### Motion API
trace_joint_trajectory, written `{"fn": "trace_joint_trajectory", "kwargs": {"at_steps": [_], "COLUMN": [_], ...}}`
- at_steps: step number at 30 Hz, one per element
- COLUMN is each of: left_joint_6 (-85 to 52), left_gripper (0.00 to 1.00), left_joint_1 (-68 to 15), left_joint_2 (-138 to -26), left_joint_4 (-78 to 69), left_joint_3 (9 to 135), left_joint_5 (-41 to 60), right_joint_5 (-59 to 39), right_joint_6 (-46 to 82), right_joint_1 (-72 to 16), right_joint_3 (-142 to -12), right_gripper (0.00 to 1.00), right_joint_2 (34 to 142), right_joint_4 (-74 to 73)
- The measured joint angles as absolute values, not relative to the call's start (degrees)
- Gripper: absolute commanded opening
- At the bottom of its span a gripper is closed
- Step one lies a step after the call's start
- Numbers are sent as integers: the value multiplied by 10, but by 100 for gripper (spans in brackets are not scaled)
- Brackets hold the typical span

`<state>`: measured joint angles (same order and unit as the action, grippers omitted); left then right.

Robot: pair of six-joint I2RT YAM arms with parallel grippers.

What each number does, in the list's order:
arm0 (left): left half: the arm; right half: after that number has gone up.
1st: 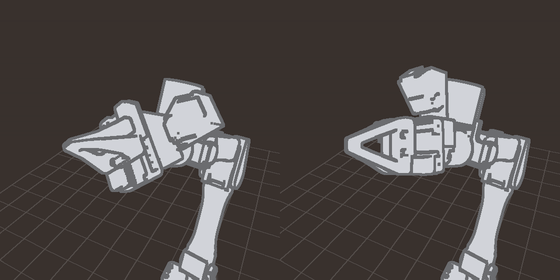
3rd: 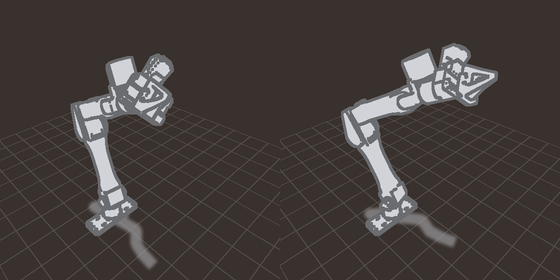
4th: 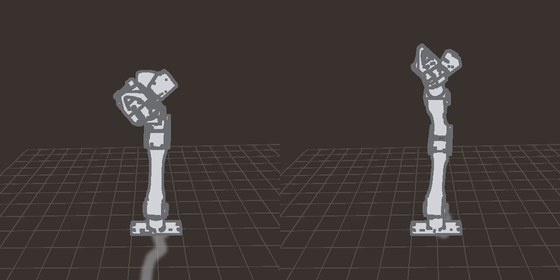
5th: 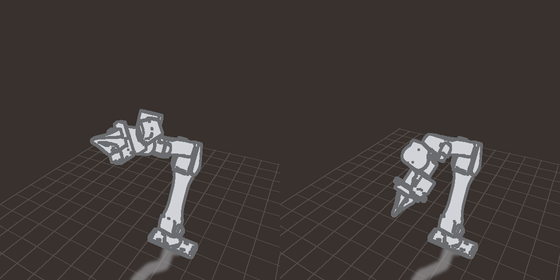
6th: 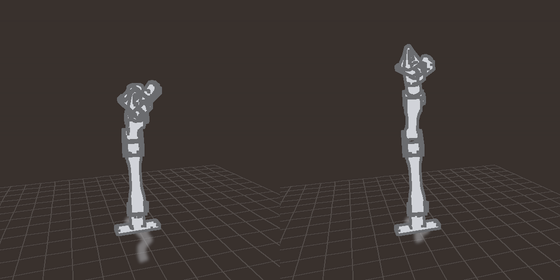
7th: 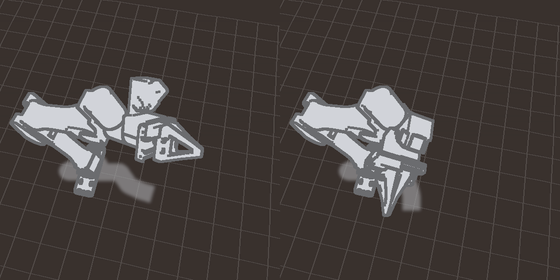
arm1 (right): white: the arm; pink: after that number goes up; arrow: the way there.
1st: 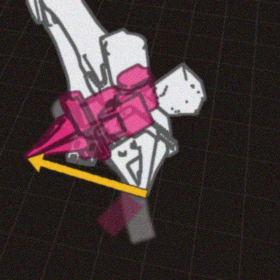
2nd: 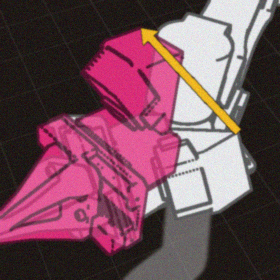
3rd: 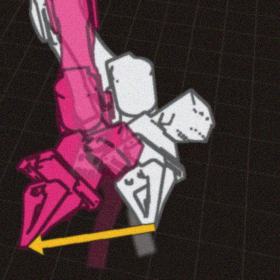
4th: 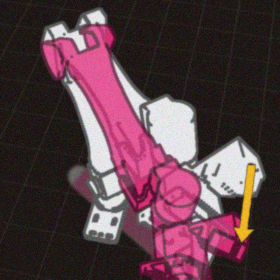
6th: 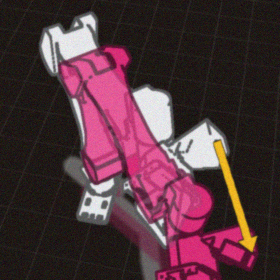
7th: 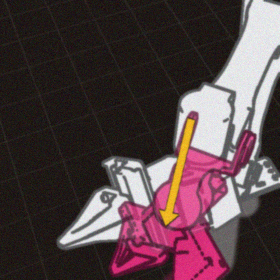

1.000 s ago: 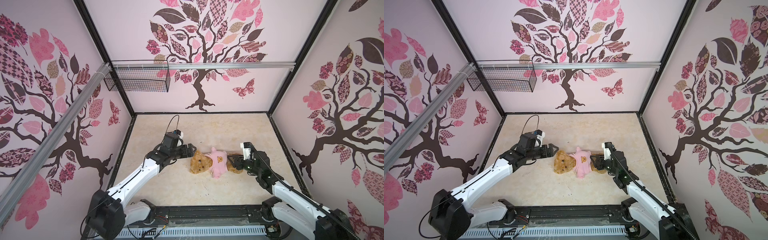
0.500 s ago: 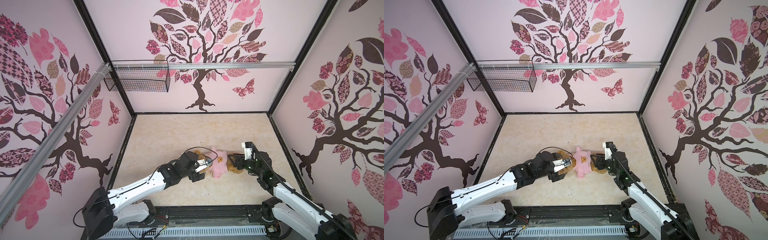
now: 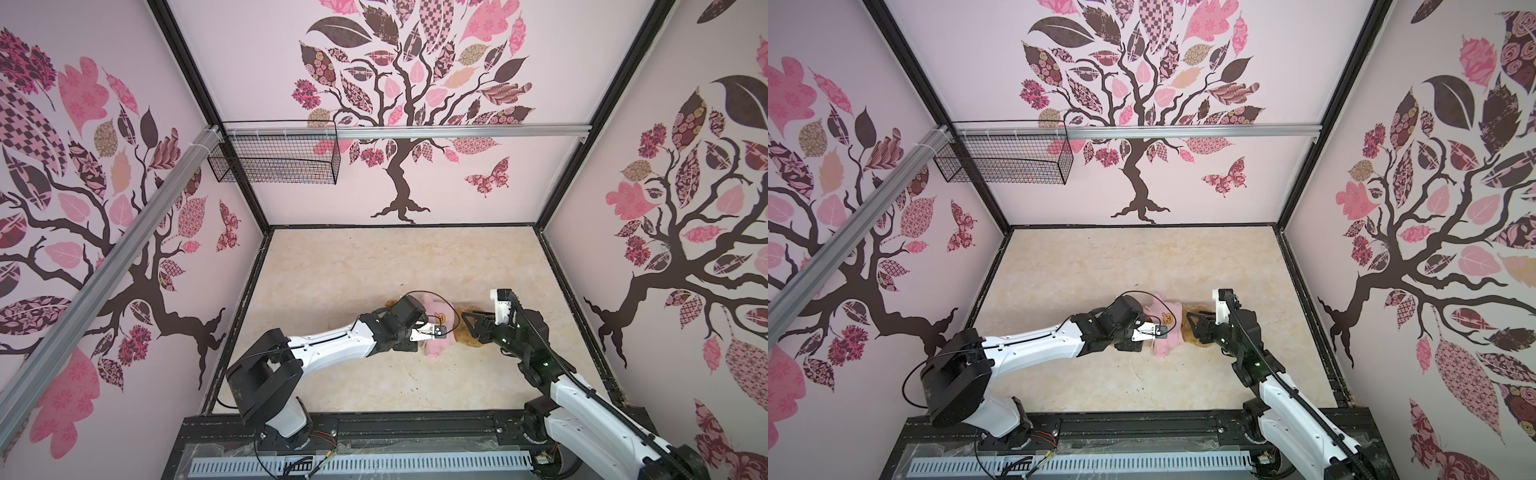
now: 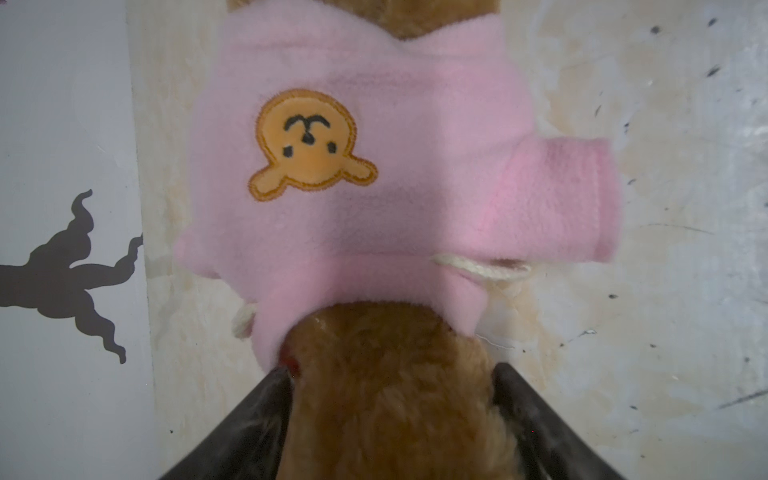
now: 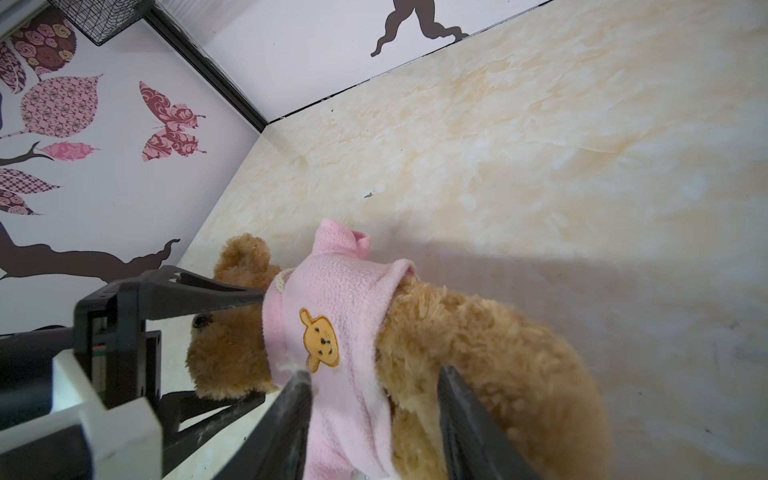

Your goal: Dress the teddy bear

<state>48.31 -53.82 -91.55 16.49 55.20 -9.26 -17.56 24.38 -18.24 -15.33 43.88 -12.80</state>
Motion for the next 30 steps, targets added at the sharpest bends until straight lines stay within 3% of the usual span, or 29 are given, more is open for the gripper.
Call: {"fn": "trace_joint_trajectory", "kwargs": {"at_steps": [4,10,19,24,30], "left_joint_6": [456,389,207,106,29], "left_gripper": [36,12,8,7,6], "left_joint_1": [-523,-476,-367,-298,-273], "left_joint_2": [-925,-884,-731,-708,-700], "left_joint_4": [190,242,221,193,153], "left_joint_3": [558,562,510,486,464], "left_joint_5": [-83,-16,160,234,310], "right_joint_5": [-176,-188,-191,-186,-199], "right_joint_6": [242,240,230,220,212], "right_joint_1": [-182,-182,-221,-227,-227], "right_joint_3": [-153,-153,-164,-178,-188], "right_gripper": [53,55,60,62,69], "right_joint_2": [408,380,409,407,417], "right_joint_4": [-110,-110,-116,-118,-131]}}
